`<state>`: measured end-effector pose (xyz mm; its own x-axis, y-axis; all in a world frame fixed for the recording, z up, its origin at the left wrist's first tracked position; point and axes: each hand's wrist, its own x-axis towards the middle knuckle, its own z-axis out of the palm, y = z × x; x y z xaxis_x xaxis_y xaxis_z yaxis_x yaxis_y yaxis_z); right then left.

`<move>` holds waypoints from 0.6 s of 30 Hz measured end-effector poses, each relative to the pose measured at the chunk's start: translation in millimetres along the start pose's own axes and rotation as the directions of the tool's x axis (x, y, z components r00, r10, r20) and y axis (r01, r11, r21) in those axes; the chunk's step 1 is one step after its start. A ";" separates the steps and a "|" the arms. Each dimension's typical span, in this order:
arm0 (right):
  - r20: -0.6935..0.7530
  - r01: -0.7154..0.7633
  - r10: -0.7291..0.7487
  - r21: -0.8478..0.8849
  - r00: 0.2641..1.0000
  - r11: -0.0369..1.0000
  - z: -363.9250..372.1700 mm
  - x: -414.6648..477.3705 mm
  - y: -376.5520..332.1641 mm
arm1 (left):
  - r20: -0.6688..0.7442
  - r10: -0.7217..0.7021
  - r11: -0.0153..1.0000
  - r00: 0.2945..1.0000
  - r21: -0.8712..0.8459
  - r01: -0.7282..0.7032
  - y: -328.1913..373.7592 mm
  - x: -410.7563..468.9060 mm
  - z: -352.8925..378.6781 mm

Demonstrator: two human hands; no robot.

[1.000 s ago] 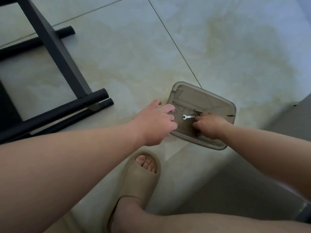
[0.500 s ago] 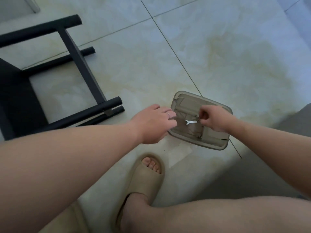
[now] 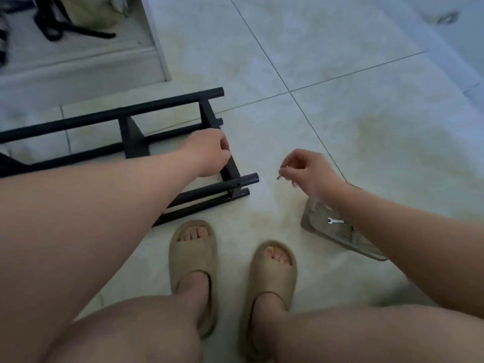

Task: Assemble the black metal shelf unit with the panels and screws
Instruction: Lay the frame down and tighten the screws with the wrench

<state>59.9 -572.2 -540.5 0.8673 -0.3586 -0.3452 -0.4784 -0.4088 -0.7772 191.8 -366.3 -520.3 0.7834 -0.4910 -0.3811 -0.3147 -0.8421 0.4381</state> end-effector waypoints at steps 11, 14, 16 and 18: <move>0.119 -0.041 -0.002 0.355 0.993 0.934 59.2 9.6 22.6 | 0.273 -0.147 0.884 0.951 -0.394 0.250 -54.3 46.4 77.4; 0.138 0.006 -0.068 0.406 0.988 0.914 65.6 7.8 33.3 | 0.370 -0.071 0.811 0.926 -0.519 0.269 -59.8 50.0 91.4; 0.134 0.030 -0.093 0.414 0.987 0.910 68.2 7.7 37.7 | 0.393 -0.054 0.757 0.918 -0.584 0.294 -61.4 51.8 93.2; 0.129 0.050 -0.115 0.426 0.985 0.903 68.6 7.7 38.8 | 0.410 -0.049 0.720 0.911 -0.618 0.317 -60.2 53.0 91.9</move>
<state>57.4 -533.2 -609.4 0.9269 -0.1984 -0.3186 -0.3305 -0.0293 -0.9433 203.0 -362.1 -641.7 0.5088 -0.4975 -0.7025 0.3528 -0.6239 0.6973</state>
